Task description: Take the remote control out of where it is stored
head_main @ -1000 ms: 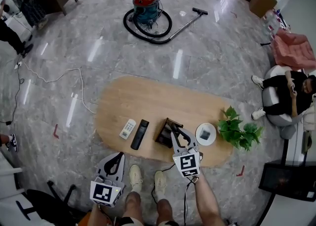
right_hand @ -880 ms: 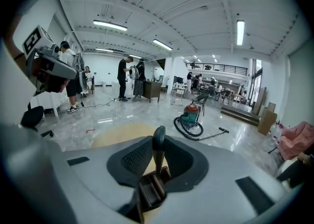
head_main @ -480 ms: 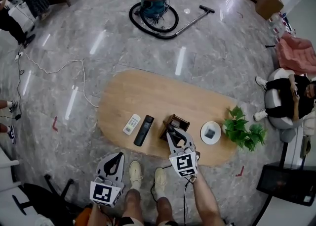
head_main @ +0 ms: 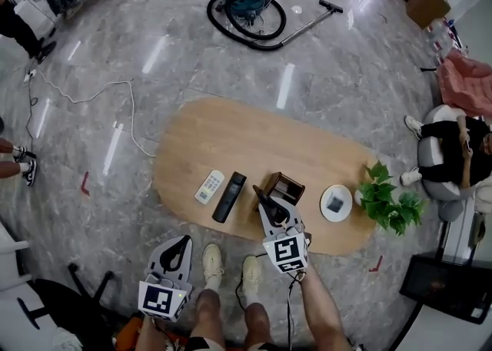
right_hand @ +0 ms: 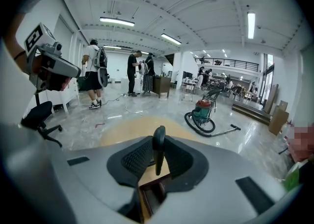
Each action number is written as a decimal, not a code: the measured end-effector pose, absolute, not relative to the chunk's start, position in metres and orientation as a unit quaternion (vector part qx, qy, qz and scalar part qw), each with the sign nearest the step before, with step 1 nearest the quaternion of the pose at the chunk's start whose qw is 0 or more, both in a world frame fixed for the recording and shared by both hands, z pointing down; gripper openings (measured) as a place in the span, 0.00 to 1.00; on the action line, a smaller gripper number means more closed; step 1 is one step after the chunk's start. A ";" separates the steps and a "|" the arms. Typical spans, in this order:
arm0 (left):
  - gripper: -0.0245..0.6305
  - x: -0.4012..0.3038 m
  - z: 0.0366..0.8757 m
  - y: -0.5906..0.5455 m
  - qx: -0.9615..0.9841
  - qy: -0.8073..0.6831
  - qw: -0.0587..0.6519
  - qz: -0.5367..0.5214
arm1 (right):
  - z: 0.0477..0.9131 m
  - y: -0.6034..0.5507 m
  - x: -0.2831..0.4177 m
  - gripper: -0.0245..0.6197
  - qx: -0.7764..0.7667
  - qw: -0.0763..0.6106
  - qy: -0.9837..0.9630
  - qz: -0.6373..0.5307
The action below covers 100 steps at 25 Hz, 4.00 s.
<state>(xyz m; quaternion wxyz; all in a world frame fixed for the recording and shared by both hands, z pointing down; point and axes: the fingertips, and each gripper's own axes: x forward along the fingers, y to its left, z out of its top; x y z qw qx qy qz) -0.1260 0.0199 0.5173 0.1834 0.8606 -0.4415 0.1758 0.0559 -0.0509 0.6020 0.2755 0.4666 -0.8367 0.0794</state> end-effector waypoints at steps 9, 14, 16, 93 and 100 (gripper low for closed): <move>0.05 -0.132 0.536 0.026 0.858 -0.438 0.193 0.189 | 0.626 -0.048 0.046 0.17 0.457 0.282 -0.840 0.082; 0.05 -0.135 0.545 0.030 0.855 -0.439 0.199 0.190 | 0.639 -0.044 0.042 0.17 0.449 0.292 -0.841 0.081; 0.05 -0.136 0.548 0.030 0.855 -0.439 0.200 0.191 | 0.644 -0.042 0.041 0.17 0.445 0.296 -0.842 0.079; 0.05 -0.133 0.656 0.090 0.834 -0.430 0.271 0.214 | 0.761 0.042 0.001 0.17 0.323 0.422 -0.843 -0.082; 0.05 -0.139 0.658 0.089 0.834 -0.432 0.268 0.213 | 0.774 0.045 -0.004 0.17 0.319 0.426 -0.843 -0.076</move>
